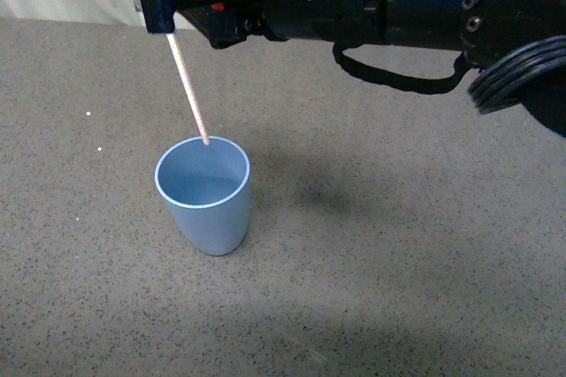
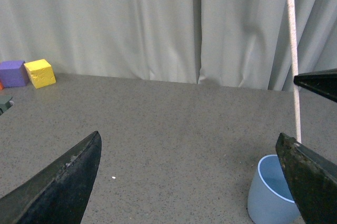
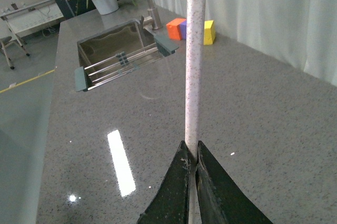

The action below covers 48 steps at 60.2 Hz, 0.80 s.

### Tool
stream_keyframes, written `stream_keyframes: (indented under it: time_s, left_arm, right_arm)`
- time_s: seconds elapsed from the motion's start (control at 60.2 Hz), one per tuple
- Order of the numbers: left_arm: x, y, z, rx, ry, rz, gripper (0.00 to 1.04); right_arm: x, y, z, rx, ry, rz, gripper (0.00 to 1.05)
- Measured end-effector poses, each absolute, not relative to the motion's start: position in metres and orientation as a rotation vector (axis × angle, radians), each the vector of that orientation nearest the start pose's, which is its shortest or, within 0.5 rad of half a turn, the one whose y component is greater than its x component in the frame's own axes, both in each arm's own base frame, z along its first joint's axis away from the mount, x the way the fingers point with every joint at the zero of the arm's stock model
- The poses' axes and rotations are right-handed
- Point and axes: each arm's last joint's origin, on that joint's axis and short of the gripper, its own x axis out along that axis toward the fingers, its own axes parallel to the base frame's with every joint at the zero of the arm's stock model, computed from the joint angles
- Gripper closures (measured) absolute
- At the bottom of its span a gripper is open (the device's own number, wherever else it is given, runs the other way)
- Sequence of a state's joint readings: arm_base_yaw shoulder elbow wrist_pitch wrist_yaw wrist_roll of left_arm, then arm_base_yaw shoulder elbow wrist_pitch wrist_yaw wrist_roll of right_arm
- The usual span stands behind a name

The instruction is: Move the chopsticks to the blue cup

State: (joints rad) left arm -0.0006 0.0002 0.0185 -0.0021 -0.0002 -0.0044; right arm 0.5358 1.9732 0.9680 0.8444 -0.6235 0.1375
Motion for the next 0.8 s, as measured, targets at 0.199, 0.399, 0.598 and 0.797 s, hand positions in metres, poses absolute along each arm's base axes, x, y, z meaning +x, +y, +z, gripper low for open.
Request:
stream_keyframes:
  time_s: [0.199,0.399,0.598,0.797]
  left_arm:
    - [0.097,0.0,0.17,-0.004,-0.016,0.0,0.07]
    - [0.097,0.0,0.17,-0.004,-0.016,0.0,0.07]
    - [0.097,0.0,0.17,-0.004,-0.016,0.0,0.07]
    - [0.097,0.0,0.17,-0.004,-0.016,0.0,0.07]
  right_arm:
    - [0.334,0.222,0.13,0.13,0.35,1.134,1.04]
    - [0.329,0.221,0.12,0.113,0.4,1.14,1.04]
    - [0.328,0.221,0.117,0.099,0.402,1.127,0.74]
    - [0.325,0.218,0.114,0.09,0.409,1.128,0.37]
